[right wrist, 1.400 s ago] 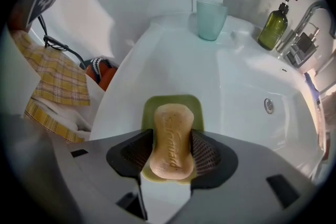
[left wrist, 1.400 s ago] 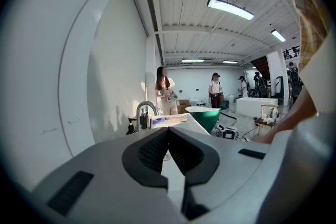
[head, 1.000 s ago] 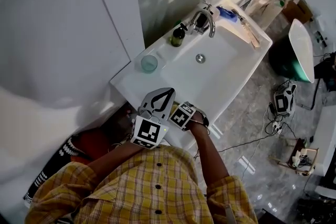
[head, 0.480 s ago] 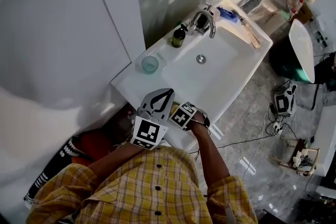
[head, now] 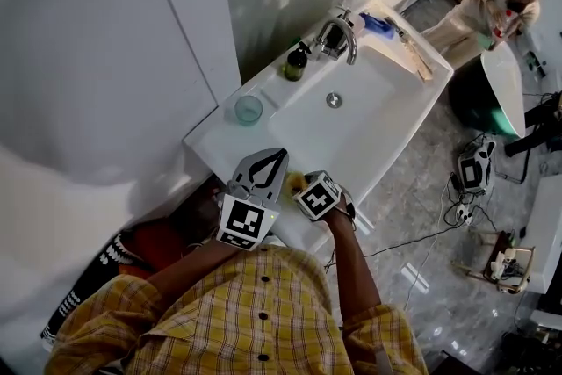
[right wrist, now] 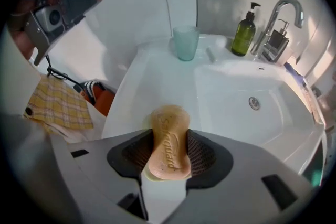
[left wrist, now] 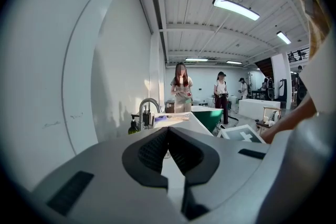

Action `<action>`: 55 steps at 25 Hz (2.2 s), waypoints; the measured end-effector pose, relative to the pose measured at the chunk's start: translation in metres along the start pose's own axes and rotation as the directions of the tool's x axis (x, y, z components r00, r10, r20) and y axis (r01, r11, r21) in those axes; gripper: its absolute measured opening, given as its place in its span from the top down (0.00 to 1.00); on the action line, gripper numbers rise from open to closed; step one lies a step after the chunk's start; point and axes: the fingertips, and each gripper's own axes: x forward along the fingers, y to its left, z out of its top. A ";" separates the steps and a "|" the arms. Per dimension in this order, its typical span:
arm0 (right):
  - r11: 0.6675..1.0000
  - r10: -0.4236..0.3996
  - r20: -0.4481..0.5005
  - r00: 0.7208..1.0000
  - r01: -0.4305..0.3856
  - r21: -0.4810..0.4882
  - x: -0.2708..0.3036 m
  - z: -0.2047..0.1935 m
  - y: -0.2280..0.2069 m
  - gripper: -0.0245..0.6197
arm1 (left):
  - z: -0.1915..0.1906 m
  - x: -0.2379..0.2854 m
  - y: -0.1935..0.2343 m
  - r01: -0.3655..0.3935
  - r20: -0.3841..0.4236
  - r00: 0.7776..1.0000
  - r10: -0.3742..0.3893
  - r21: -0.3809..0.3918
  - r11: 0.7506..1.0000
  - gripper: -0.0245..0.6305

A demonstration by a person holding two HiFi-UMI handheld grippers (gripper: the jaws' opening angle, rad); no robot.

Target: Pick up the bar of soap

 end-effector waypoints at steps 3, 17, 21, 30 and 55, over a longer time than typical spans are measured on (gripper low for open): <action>0.996 -0.021 0.121 0.992 0.010 0.091 -0.013 0.008 0.000 0.63 | -0.001 -0.001 0.000 -0.005 0.000 1.000 0.005 0.000 1.000 0.95; 0.889 -0.372 0.563 0.738 0.110 0.444 -0.132 0.056 -0.015 0.63 | 0.010 -0.006 -0.010 -0.003 0.030 1.000 0.004 -0.026 1.000 0.95; 0.867 -0.468 0.663 0.585 0.158 0.473 -0.177 0.071 -0.012 0.63 | 0.024 -0.016 -0.006 -0.041 0.058 0.997 0.045 -0.069 0.997 0.95; 0.822 -0.569 0.735 0.369 0.246 0.513 -0.246 0.089 0.001 0.63 | 0.037 -0.029 -0.006 -0.057 0.107 0.992 0.065 -0.074 0.996 0.95; 0.802 -0.593 0.749 0.296 0.300 0.516 -0.265 0.094 0.017 0.63 | 0.039 -0.043 -0.009 -0.063 0.125 0.990 0.070 -0.054 0.996 0.95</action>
